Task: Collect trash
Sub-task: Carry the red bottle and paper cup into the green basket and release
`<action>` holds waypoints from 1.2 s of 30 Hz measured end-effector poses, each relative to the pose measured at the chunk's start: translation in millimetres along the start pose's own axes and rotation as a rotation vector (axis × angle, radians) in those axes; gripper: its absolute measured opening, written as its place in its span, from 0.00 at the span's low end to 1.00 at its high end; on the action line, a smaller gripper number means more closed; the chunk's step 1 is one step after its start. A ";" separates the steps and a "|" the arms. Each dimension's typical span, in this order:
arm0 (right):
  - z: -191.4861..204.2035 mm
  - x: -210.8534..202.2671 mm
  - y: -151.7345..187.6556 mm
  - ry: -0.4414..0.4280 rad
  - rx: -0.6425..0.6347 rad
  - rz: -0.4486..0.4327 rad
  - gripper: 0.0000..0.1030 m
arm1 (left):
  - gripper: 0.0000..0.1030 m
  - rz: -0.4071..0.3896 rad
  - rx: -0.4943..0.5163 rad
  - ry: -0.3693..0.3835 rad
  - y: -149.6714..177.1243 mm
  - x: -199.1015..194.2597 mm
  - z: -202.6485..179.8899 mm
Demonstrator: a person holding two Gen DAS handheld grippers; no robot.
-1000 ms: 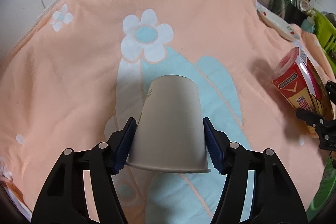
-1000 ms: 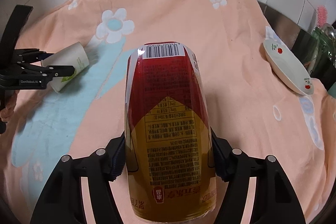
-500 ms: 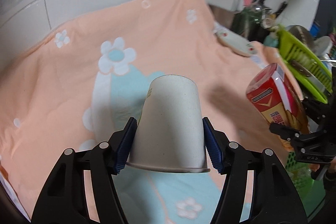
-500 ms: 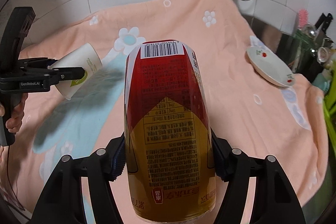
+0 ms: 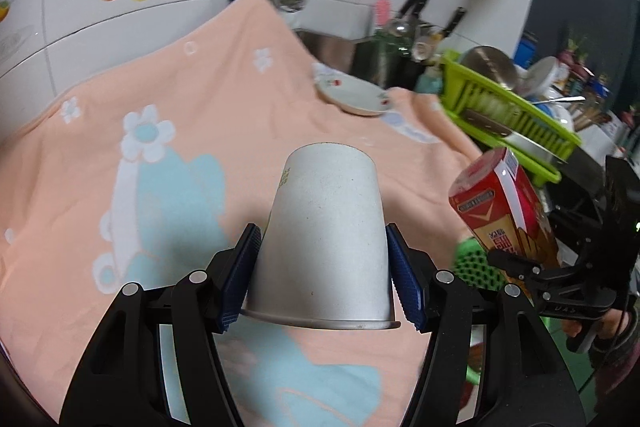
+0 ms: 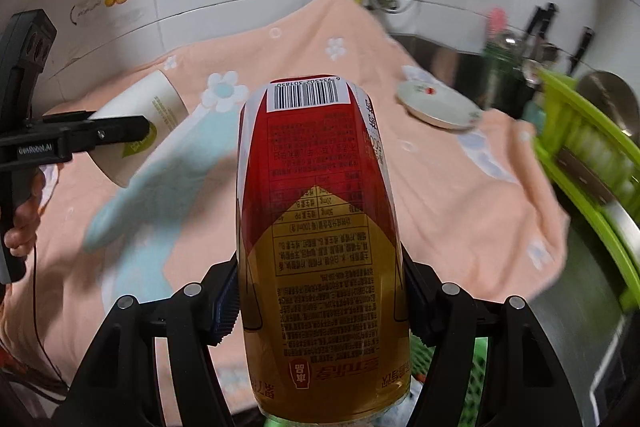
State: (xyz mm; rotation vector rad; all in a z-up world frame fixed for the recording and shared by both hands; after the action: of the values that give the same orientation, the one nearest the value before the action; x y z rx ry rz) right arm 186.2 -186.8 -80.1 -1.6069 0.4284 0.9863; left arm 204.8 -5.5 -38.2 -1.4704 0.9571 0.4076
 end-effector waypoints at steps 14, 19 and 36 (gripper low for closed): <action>-77.2 -27.8 94.8 0.129 0.186 0.021 0.63 | 0.60 0.029 0.119 0.127 16.4 15.6 -99.9; -96.8 -30.1 107.1 0.130 0.256 0.005 0.67 | 0.60 0.044 0.145 0.155 18.0 22.0 -127.0; -126.0 -96.2 137.0 0.217 0.298 -0.098 0.71 | 0.61 0.156 0.250 0.237 47.5 62.3 -211.9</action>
State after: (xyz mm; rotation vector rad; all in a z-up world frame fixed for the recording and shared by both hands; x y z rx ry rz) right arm 77.1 -365.5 -90.1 -1.4519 0.6095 0.6418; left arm 144.3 -219.1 -80.3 -1.2377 1.2701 0.2188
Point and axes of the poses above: each gripper's, at about its wrist camera, not at the fingertips, and x roughly the way its jaws point, z to its left, y to its underside, the point moved 7 cm from there along x, roughly the way its jaws point, and after that the axes turned 9 degrees about z, right-handed, at the moved point
